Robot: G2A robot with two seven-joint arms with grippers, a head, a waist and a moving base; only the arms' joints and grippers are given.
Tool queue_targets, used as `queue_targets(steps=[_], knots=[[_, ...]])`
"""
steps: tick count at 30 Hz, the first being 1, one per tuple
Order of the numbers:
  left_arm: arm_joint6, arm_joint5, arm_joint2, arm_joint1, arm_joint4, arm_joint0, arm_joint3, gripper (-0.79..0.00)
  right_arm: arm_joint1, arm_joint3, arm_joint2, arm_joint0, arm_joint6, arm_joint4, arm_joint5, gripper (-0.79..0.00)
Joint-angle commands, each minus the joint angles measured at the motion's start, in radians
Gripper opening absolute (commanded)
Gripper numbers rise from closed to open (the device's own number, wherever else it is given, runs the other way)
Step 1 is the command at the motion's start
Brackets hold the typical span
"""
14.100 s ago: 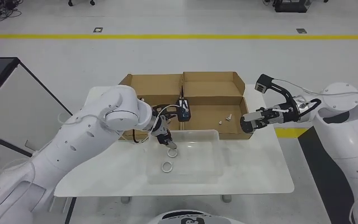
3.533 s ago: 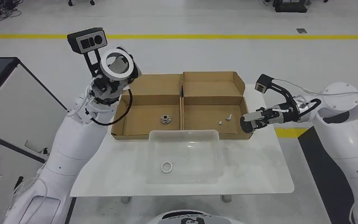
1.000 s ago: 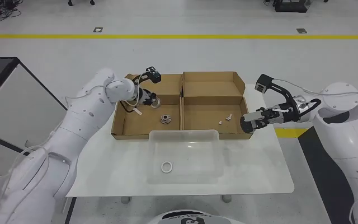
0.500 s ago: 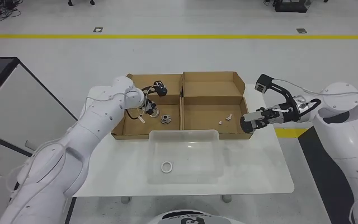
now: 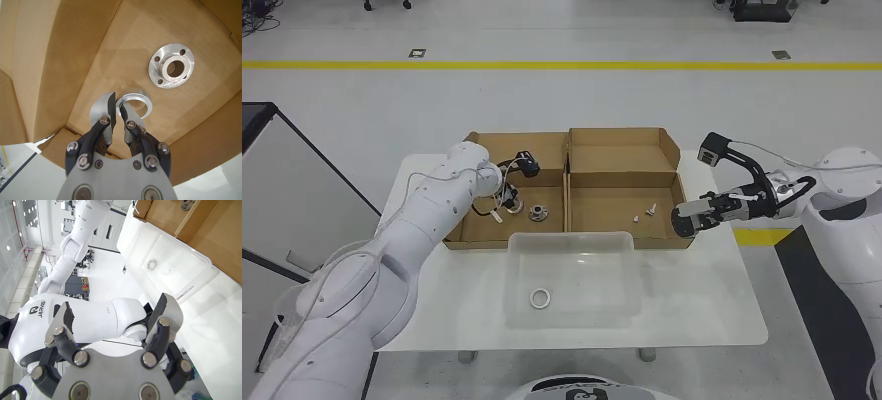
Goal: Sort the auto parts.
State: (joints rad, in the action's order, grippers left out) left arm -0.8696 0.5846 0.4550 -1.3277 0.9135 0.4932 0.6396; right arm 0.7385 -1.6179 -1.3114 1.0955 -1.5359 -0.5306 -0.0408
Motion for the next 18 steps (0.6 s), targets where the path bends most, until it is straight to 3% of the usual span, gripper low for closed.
queue_targets(steps=[1,2,3,5,7,9,15,16,18], knots=[[0.005,0.004,-0.003,-0.008,0.000,-0.003,-0.019,-0.705,0.000,0.000,0.000,0.000,0.000,0.000,0.000,0.000],[0.009,0.006,-0.005,-0.012,0.001,-0.005,-0.028,-0.576,0.000,0.000,0.000,0.000,0.000,0.000,0.000,0.000],[0.016,0.008,-0.002,-0.016,-0.008,-0.005,-0.040,-0.496,0.000,0.000,0.000,0.000,0.000,0.000,0.000,0.000],[0.024,0.014,-0.002,-0.024,-0.010,-0.011,-0.057,-0.431,0.000,0.000,0.000,0.000,0.000,0.000,0.000,0.000],[0.031,0.017,-0.002,-0.030,-0.011,-0.016,-0.074,-0.283,0.000,0.000,0.000,0.000,0.000,0.000,0.000,0.000],[0.039,0.019,-0.003,-0.036,-0.006,-0.021,-0.087,-0.200,0.000,0.000,0.000,0.000,0.000,0.000,0.000,0.000],[0.058,0.024,0.006,-0.046,-0.003,-0.040,-0.125,-0.117,0.000,0.000,0.000,0.000,0.000,0.000,0.000,0.000],[0.061,0.024,0.008,-0.047,-0.001,-0.046,-0.129,-0.037,0.000,0.000,0.000,0.000,0.000,0.000,0.000,0.000],[0.070,0.026,0.016,-0.045,0.002,-0.059,-0.134,0.000,0.000,0.000,0.000,0.000,0.000,0.000,0.000,0.000]])
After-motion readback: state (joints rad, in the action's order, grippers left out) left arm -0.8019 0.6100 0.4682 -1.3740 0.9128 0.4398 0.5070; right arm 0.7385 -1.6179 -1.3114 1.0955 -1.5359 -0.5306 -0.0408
